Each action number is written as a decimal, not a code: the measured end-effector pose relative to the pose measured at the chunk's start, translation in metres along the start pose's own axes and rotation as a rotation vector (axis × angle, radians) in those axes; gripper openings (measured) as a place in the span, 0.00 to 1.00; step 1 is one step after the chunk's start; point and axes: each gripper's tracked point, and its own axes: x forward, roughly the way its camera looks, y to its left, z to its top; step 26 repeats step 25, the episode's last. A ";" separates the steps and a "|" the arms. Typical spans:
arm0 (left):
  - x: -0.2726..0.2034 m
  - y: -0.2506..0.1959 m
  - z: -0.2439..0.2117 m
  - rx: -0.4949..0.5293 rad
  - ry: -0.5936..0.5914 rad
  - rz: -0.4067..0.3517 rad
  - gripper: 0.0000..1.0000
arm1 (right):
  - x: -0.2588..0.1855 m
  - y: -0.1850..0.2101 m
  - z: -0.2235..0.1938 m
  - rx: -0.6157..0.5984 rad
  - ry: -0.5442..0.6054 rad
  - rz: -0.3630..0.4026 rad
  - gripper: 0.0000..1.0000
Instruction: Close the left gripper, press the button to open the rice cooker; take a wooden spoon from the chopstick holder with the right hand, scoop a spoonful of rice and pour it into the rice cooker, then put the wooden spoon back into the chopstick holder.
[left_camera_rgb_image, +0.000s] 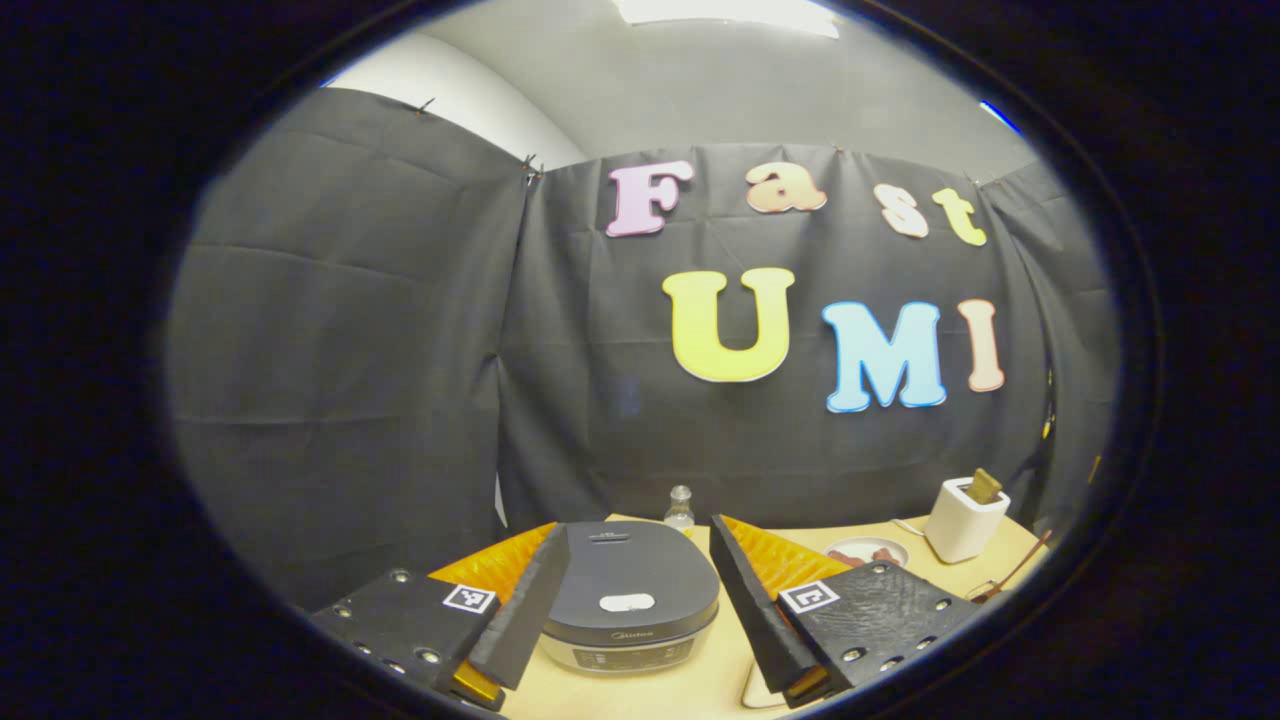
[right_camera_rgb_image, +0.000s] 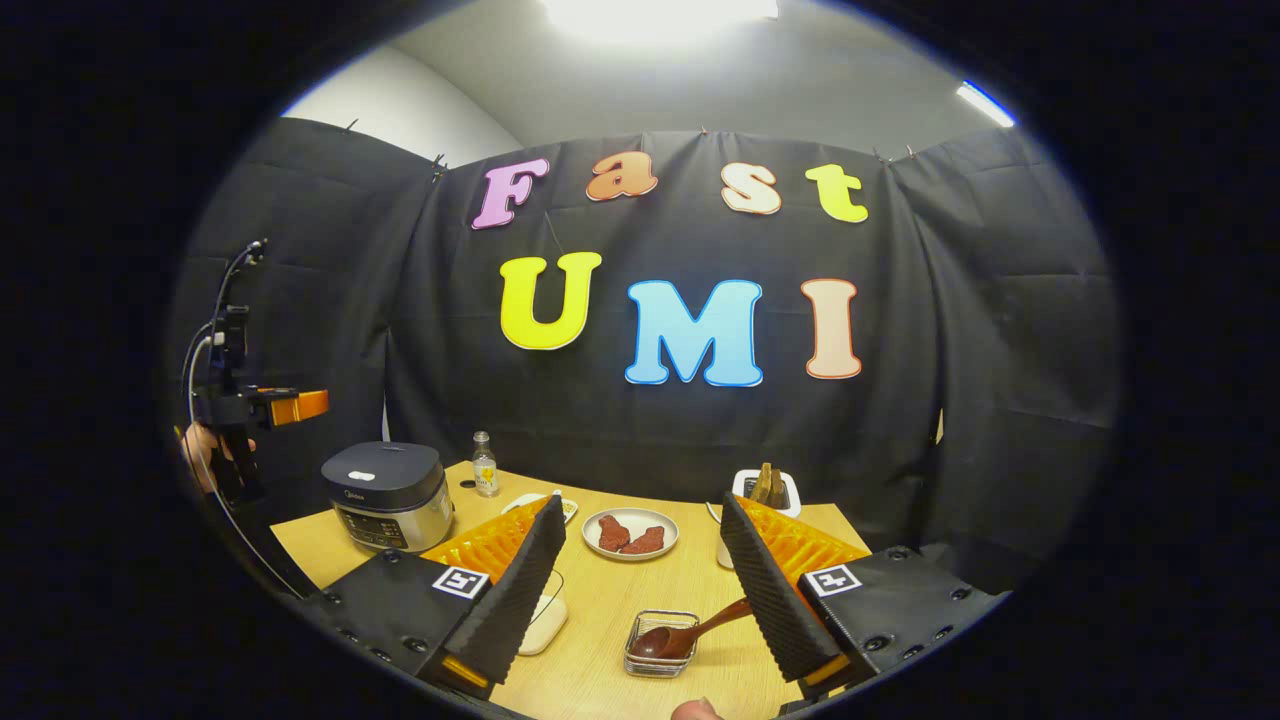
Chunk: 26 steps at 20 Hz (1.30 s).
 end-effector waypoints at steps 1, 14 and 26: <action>-0.014 0.000 0.010 0.013 -0.015 -0.016 0.86 | -0.004 0.001 0.002 0.006 -0.006 -0.007 0.99; -0.131 0.010 0.039 0.011 -0.099 -0.120 0.86 | -0.046 0.008 0.002 0.057 -0.052 -0.142 0.98; -0.140 0.012 0.043 -0.024 -0.110 -0.140 0.86 | -0.054 0.012 0.006 0.050 -0.060 -0.160 0.98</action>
